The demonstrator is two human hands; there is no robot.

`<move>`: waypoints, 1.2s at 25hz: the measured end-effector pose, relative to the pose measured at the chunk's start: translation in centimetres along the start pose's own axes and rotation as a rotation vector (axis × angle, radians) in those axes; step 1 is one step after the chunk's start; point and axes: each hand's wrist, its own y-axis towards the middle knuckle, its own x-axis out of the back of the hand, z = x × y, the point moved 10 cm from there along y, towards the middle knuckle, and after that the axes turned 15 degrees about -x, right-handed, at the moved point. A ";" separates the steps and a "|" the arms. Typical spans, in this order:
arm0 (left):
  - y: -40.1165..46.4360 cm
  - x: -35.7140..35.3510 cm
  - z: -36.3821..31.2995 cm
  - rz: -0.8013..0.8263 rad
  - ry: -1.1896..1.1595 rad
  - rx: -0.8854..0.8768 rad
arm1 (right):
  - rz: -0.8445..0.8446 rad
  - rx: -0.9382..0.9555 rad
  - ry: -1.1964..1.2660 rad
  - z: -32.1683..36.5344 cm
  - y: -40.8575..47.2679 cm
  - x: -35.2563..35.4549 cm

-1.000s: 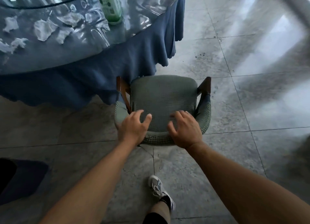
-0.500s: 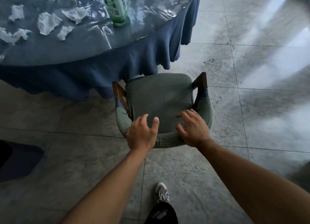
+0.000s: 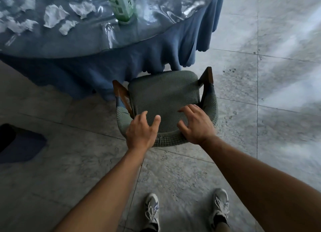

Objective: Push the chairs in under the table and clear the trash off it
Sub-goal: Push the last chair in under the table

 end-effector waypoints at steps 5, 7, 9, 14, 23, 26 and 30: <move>0.2 -1.1 -1.6 -0.046 0.001 0.102 | 0.051 0.114 0.018 -1.6 1.6 1.3; 0.2 -1.8 -2.8 -0.076 -0.002 0.148 | 0.076 0.149 0.022 -2.8 2.8 1.9; 0.4 -2.6 -3.9 -0.090 -0.060 0.195 | 0.092 0.172 0.024 -3.9 4.0 2.4; 2.3 -2.6 -4.6 -0.149 -0.276 0.242 | 0.176 0.125 0.067 -4.8 6.4 2.4; 3.3 -0.3 -6.2 -0.336 0.027 0.006 | 0.011 0.178 0.049 -3.2 7.3 2.8; 5.1 0.5 -5.5 -0.375 0.016 -0.001 | -0.008 0.198 0.082 -2.0 9.3 2.8; 8.8 2.1 -4.0 -0.425 0.048 -0.016 | -0.055 0.230 0.081 -0.2 13.3 2.6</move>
